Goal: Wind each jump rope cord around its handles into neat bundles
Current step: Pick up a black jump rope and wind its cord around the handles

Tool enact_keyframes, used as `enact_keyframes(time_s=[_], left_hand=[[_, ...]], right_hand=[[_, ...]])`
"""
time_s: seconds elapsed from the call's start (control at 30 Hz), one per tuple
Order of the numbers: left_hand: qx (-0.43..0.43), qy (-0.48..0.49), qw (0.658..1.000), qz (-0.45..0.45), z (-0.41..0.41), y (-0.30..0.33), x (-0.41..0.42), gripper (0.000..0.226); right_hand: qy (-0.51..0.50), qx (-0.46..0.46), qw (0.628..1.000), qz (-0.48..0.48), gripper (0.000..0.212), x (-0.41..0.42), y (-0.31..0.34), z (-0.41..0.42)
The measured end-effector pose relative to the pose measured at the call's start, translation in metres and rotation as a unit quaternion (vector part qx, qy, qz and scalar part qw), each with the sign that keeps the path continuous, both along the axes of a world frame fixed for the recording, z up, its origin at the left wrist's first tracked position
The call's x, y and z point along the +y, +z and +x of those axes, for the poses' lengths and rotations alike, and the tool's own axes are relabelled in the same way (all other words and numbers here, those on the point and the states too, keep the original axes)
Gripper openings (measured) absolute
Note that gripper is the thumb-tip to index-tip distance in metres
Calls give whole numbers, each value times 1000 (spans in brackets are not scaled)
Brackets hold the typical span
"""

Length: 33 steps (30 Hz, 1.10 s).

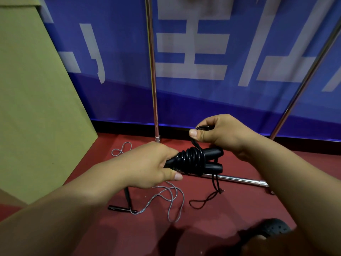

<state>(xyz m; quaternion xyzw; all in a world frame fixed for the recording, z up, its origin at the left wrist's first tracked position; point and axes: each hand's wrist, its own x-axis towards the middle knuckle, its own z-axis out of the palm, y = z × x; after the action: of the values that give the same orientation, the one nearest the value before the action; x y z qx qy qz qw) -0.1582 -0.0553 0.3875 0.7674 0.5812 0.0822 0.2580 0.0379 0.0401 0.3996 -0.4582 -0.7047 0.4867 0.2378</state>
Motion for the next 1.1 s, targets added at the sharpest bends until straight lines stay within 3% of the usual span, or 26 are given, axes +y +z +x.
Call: enact_keyframes(time_s=[0.5, 0.6, 0.77, 0.9, 1.1], left_hand=[[-127, -32, 987, 90, 5, -1, -3, 16], [-113, -3, 987, 113, 5, -4, 0, 18], [-76, 51, 980, 174, 3, -2, -1, 23], [-65, 104, 970, 208, 1, -3, 1, 25], [-45, 194, 954, 224, -1, -4, 3, 35]], right_hand=[[63, 65, 994, -58, 61, 1, -4, -6], [51, 81, 993, -65, 54, 3, -9, -9], [42, 79, 996, -22, 25, 1, -9, -9], [14, 62, 998, -1, 44, 0, -7, -10], [-25, 76, 996, -25, 24, 4, -8, -14]])
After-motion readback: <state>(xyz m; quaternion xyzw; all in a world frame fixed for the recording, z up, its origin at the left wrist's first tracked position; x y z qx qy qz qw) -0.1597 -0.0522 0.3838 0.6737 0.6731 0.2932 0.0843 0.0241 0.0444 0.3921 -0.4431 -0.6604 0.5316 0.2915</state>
